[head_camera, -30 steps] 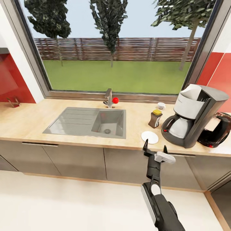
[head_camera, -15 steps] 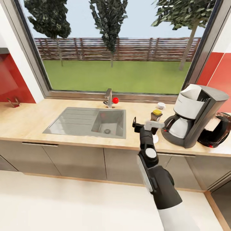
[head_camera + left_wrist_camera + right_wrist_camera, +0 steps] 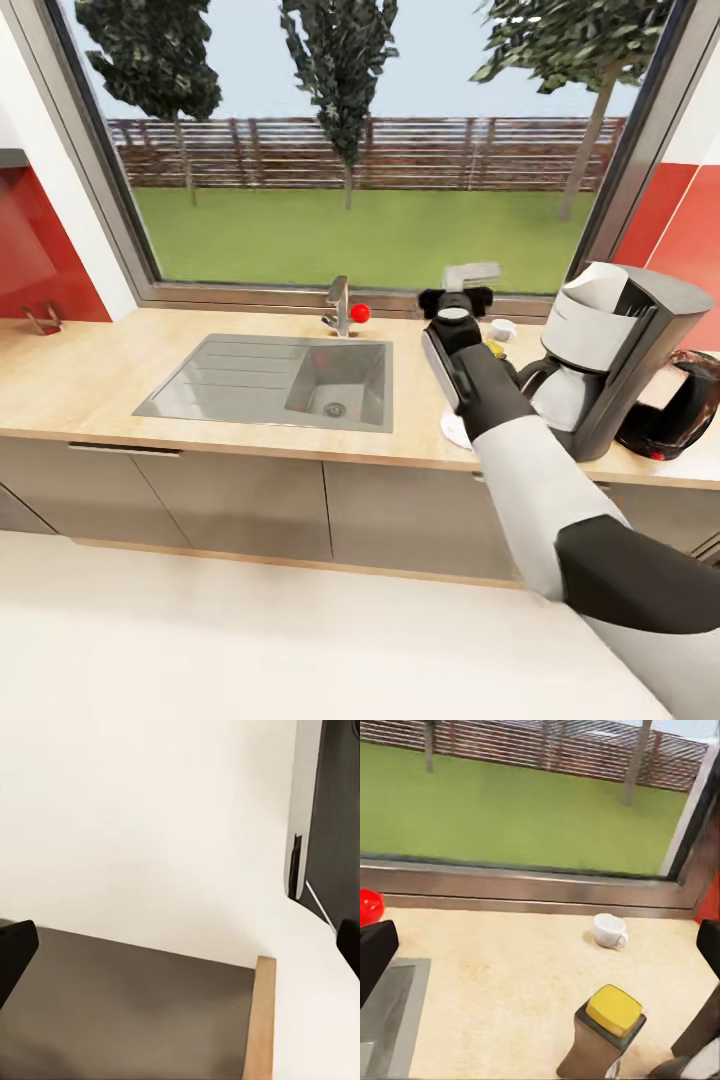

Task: Set up a coffee station on the kitchen countertop: keep the coffee maker on the countertop, move the bottle of coffee from the kitchen shelf to the counter next to the coffee maker, place a paper coffee filter on top of the coffee maker, put the saucer next to the coffee maker with the coffee cup on the saucer, and place the electric kettle next to the coffee maker.

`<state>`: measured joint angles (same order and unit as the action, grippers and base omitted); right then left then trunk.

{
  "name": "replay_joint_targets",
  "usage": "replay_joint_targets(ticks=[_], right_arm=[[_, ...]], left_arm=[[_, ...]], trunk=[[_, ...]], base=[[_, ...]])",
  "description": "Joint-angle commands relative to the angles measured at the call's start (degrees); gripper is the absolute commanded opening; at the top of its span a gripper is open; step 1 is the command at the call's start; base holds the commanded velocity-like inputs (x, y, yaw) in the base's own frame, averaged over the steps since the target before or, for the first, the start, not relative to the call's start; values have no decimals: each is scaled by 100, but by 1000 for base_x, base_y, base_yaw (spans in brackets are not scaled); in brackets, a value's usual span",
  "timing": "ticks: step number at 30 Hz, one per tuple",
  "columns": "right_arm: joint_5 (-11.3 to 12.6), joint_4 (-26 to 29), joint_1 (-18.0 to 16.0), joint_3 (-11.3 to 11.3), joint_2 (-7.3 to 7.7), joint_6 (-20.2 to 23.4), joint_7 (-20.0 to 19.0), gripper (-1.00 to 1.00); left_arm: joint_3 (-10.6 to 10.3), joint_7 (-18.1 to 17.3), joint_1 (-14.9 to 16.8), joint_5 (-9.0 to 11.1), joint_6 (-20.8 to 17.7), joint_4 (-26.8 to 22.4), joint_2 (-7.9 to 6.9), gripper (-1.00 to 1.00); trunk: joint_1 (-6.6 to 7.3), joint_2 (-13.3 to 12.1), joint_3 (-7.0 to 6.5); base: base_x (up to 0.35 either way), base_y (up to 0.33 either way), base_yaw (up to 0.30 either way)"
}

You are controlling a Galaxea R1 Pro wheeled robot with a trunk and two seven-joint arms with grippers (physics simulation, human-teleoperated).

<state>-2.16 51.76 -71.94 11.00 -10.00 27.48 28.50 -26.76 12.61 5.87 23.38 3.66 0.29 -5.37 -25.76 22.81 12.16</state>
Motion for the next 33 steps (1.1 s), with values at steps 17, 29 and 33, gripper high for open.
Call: replay_joint_targets(ticks=[17, 29, 33], right_arm=[[-14, -1507, -1249, -486, 40, 59, 738, 100], [4, -1562, -1230, -459, 54, 56, 719, 100], [8, -1562, -1228, -459, 47, 56, 719, 100]], left_arm=[[-40, 33, -128, 79, -58, 25, -16, 100], [-37, 8, -130, 79, -69, 28, -17, 100], [-34, 10, -130, 79, -110, 25, -17, 100]], trunk=[[-3, 11, 12], [-3, 11, 12], [-3, 11, 12]], base=[[228, 0, 0], [311, 107, 0], [168, 290, 0]])
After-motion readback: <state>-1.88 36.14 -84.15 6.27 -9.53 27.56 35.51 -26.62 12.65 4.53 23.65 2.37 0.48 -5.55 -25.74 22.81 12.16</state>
